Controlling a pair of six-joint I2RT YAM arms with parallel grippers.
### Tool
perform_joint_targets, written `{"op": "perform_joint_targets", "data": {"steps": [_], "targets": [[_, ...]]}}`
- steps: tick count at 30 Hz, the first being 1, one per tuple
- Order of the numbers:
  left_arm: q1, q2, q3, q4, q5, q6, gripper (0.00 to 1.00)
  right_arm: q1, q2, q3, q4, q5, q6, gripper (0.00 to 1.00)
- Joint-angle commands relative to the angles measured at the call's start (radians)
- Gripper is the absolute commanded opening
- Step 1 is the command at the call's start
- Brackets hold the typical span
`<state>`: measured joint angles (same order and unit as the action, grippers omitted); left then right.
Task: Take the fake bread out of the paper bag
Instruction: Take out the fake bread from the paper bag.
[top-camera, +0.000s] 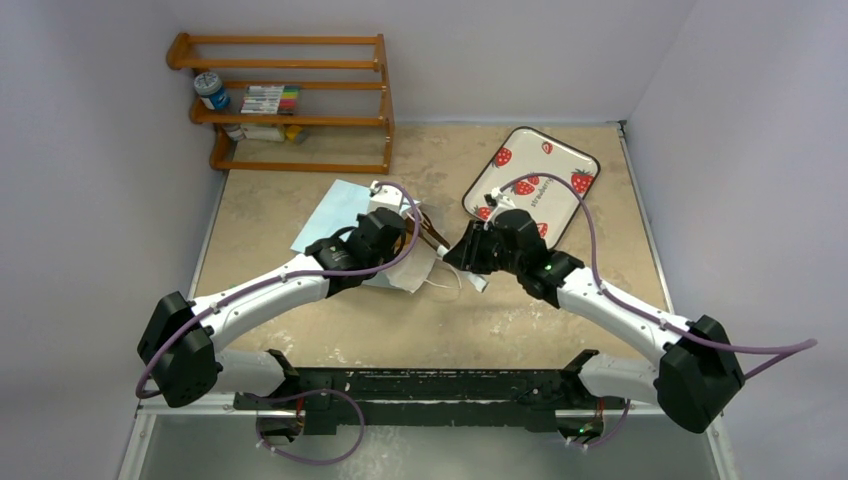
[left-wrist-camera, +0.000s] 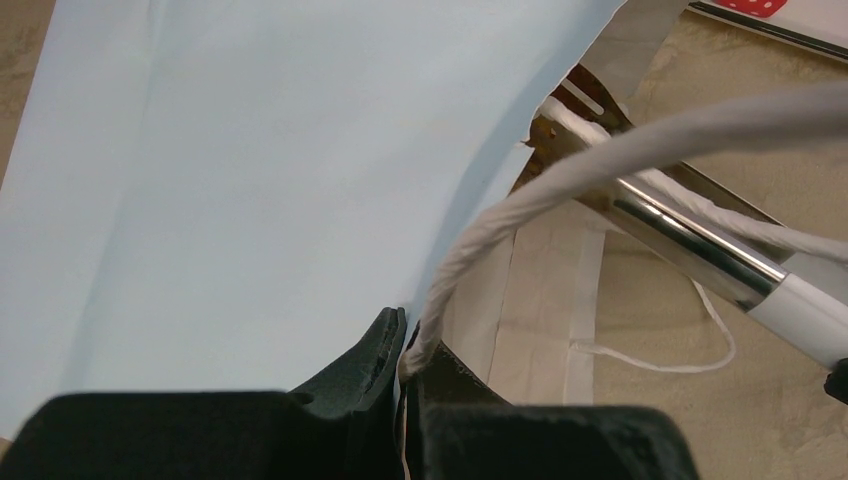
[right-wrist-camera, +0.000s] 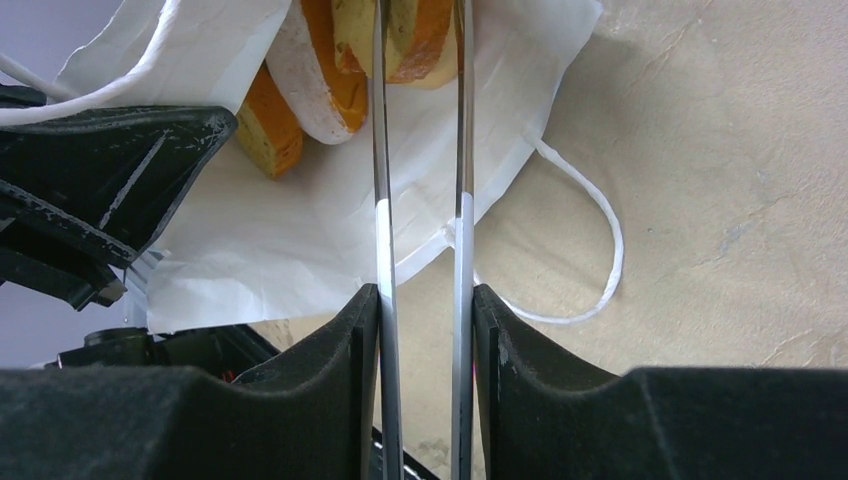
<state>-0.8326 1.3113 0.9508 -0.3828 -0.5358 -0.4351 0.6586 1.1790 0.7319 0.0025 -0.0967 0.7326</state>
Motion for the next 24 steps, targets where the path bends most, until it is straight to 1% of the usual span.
{"op": "perform_joint_targets", "data": {"steps": [1,5,13,18,24], "targets": [[-0.003,-0.021,0.035,0.028,-0.042,-0.013,0.0,-0.006,-0.041,0.06,0.022,0.001,0.01,0.06],[-0.003,-0.019,0.034,0.042,-0.093,-0.041,0.0,-0.007,-0.083,0.056,-0.012,0.014,0.024,0.0],[-0.002,0.031,0.064,0.051,-0.153,-0.083,0.0,-0.005,-0.165,0.046,-0.06,0.059,0.046,0.0],[0.004,0.037,0.073,0.077,-0.161,-0.103,0.0,-0.007,-0.211,0.027,-0.079,0.06,0.073,0.0],[0.028,0.038,0.078,0.068,-0.182,-0.145,0.0,-0.004,-0.254,0.014,-0.101,0.07,0.081,0.0]]}}
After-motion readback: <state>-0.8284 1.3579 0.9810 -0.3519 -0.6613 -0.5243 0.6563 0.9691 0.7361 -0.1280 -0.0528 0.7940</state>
